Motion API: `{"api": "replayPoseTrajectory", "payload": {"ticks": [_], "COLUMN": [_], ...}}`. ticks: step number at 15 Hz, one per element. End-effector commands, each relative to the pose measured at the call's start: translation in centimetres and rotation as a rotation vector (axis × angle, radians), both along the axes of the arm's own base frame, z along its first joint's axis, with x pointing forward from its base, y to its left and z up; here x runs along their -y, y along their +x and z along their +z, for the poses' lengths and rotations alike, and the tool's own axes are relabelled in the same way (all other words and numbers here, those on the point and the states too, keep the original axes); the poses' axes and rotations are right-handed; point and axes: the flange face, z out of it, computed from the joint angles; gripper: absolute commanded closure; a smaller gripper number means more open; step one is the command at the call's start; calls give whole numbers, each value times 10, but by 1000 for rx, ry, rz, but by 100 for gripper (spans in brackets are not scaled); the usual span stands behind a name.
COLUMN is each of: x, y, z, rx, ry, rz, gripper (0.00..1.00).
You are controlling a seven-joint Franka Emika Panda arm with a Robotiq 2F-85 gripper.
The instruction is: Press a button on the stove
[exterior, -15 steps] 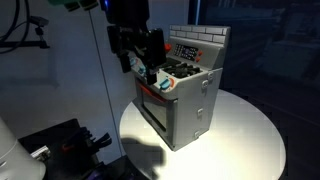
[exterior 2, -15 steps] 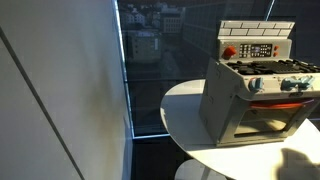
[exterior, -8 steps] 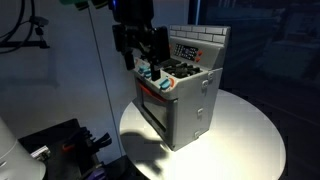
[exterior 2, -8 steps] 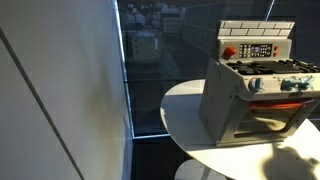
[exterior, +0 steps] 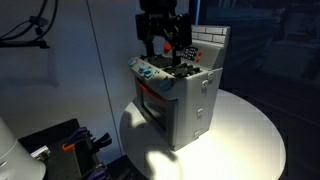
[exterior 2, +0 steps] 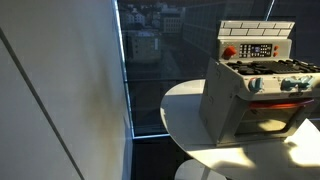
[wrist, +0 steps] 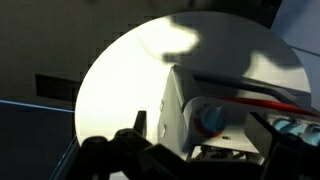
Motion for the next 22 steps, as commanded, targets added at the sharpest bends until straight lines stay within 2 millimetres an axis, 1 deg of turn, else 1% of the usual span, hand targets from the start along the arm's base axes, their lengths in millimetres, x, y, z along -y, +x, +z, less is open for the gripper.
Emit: {"api": "replayPoseTrajectory", "payload": {"ticks": [1,6,11,14,15,16,21,22], "x": [-2,-15,-25,-29,-31,-31,-33,-32], "y": [38,74,96,103,102,97,98,101], "z": [7,2,-12,-16,-15,-21,-24,-27], "rx": [13,54,90,123,125,108,104,97], "ry": [1,-22,-38,-48,-45,-43,-43,-42], "rz": [-55,-142,-233,-267,-260,-239,-237,-252], "gripper": [0,0,0,0,0,0,0,0]}}
